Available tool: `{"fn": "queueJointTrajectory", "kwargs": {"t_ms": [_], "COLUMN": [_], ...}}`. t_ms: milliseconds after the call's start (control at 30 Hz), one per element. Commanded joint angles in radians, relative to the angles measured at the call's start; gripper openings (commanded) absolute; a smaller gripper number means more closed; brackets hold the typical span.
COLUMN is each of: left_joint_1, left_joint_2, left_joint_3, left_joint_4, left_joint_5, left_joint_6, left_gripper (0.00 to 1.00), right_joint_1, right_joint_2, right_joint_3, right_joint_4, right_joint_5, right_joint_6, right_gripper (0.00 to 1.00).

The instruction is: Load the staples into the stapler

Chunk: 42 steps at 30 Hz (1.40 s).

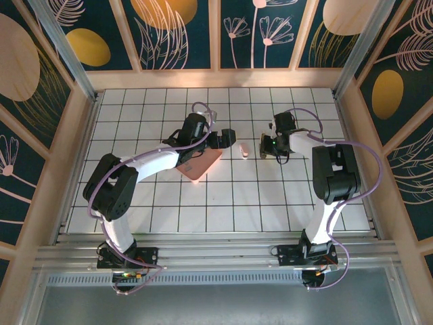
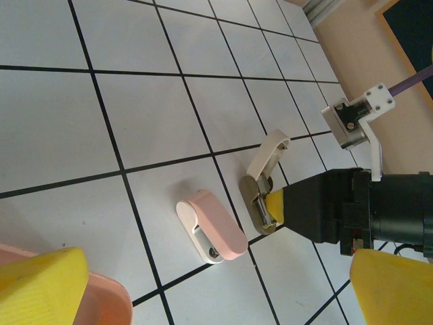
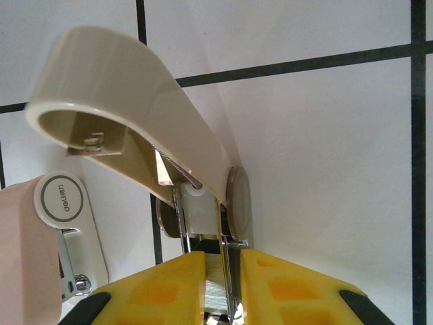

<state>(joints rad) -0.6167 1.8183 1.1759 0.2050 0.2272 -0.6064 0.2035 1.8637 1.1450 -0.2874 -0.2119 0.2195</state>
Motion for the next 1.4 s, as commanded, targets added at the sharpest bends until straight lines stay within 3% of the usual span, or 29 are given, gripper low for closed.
{"fn": "queueJointTrajectory", "kwargs": {"t_ms": [0,500,867,1000,1167,1367], "left_joint_1": [-0.002,-0.003,-0.003,-0.004,-0.006,-0.007], "left_joint_2": [-0.011,-0.003,-0.047,-0.052,-0.013,0.06], "left_joint_3": [0.009,0.018,-0.037,-0.024,0.068,0.2], "left_joint_4": [0.01,0.009,0.035,0.03,-0.031,-0.099], "left_joint_5": [0.007,0.021,0.027,0.044,0.069,0.104], "left_joint_6": [0.002,-0.003,-0.024,-0.016,0.03,0.083], "left_gripper": [0.99,0.98,0.98,0.98,0.99,0.99], "right_joint_1": [-0.006,-0.005,-0.002,-0.004,-0.052,-0.18], "right_joint_2": [-0.003,-0.026,-0.151,-0.213,-0.308,-0.468], "right_joint_3": [-0.023,-0.078,-0.167,-0.186,-0.215,-0.292], "right_joint_4": [0.003,-0.007,0.0,0.006,0.021,0.092], "right_joint_5": [-0.006,0.005,0.005,0.005,-0.037,-0.195], "right_joint_6": [0.01,-0.003,0.008,0.021,0.063,0.164], "right_gripper": [0.2,0.13,0.13,0.17,0.22,0.24]}}
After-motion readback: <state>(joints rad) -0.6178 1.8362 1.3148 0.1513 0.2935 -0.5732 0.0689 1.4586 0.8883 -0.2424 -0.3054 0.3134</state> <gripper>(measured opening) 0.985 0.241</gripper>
